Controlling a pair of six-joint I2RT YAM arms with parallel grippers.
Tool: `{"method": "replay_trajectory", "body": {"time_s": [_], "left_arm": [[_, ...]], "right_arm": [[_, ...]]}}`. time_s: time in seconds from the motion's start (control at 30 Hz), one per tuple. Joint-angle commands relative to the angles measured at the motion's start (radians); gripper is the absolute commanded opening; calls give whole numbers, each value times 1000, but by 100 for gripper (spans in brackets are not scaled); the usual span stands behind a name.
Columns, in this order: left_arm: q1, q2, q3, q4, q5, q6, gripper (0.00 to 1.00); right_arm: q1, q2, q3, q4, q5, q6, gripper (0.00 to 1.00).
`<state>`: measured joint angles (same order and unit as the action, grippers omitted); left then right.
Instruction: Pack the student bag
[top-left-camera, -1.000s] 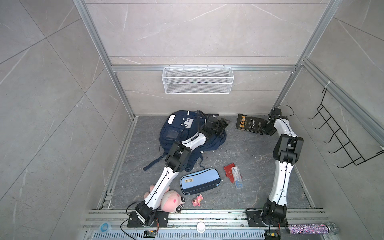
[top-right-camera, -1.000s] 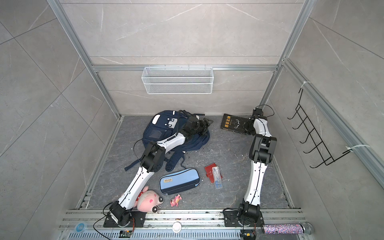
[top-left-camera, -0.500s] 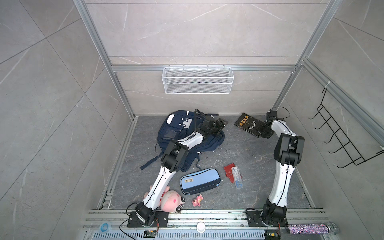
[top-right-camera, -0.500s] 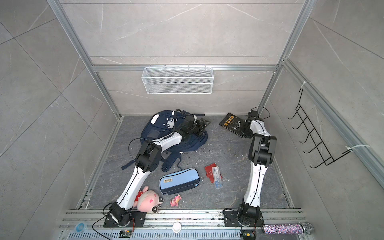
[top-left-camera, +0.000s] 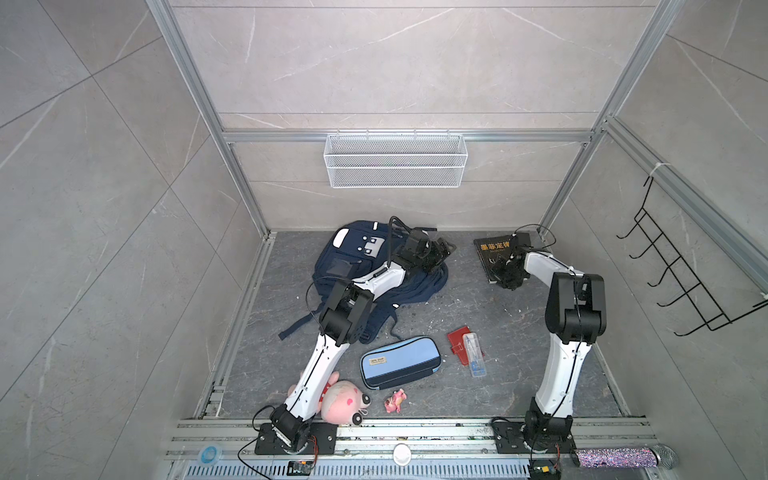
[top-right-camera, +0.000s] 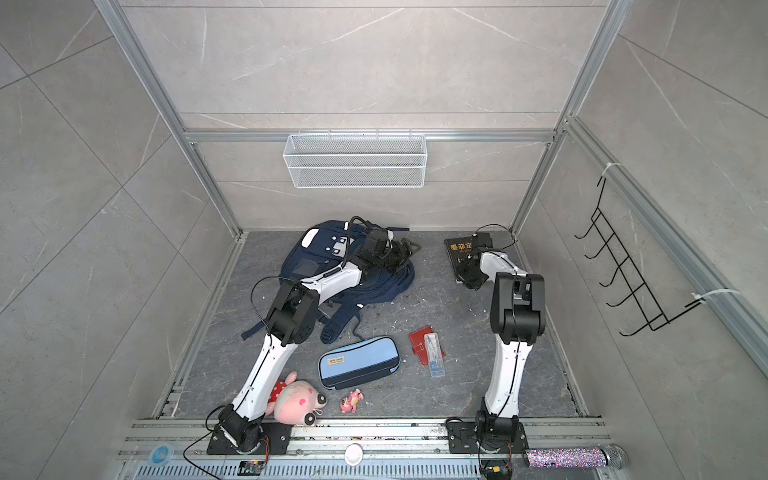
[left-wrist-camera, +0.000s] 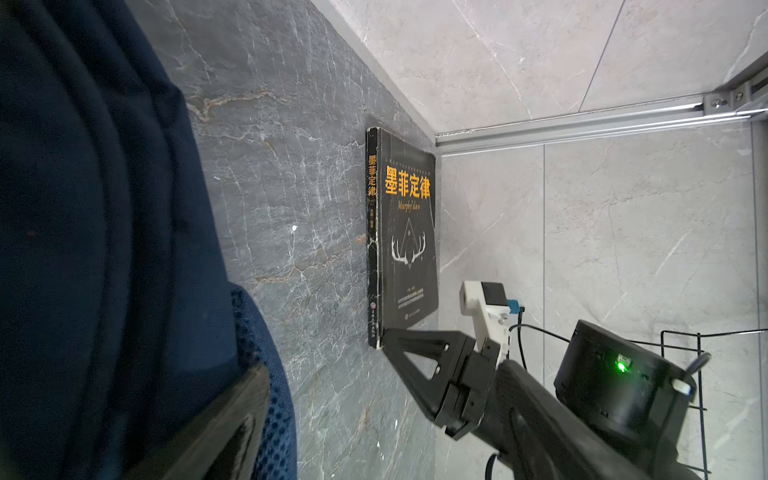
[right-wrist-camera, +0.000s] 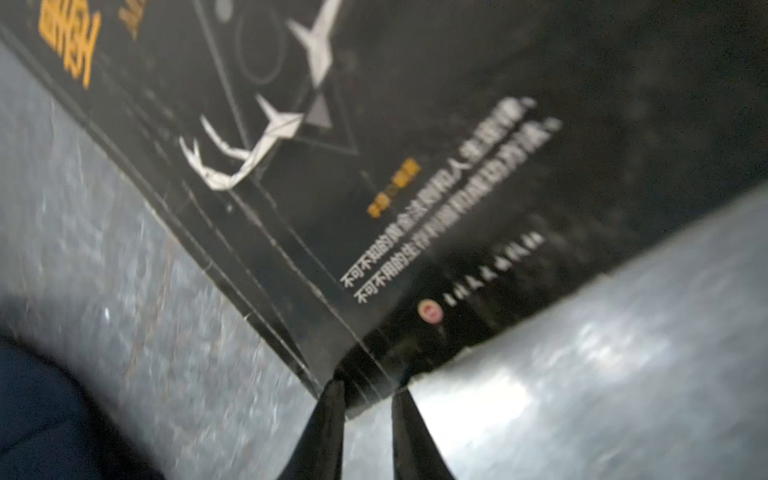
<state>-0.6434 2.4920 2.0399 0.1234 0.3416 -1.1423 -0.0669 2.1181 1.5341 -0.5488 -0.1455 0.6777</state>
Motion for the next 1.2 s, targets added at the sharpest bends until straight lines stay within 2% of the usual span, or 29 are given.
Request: {"method": "replay_trajectory", "body": {"time_s": [0.0, 0.3, 0.53, 0.67, 0.77, 0.9, 1.03, 1.17], "left_arm": [[7, -82, 12, -89, 2, 93, 88], [1, -138, 47, -263, -3, 235, 88], [0, -198, 78, -389, 1, 337, 88], [1, -212, 101, -446, 13, 380, 88], [1, -220, 101, -470, 28, 397, 88], [0, -225, 92, -489, 53, 410, 88], [-5, -209, 102, -515, 93, 411, 88], [-20, -170, 178, -584, 118, 417, 89]], "right_arm": [[18, -7, -93, -96, -25, 2, 23], [69, -129, -283, -46, -63, 13, 24], [167, -257, -462, 27, -131, 126, 24], [179, -381, -517, 55, -152, 192, 25], [171, -454, -454, -7, -137, 169, 32], [104, -493, -337, -72, -90, 106, 54], [-35, -407, -183, -120, -121, -7, 69], [-123, -280, -7, -199, -100, -118, 76]]}}
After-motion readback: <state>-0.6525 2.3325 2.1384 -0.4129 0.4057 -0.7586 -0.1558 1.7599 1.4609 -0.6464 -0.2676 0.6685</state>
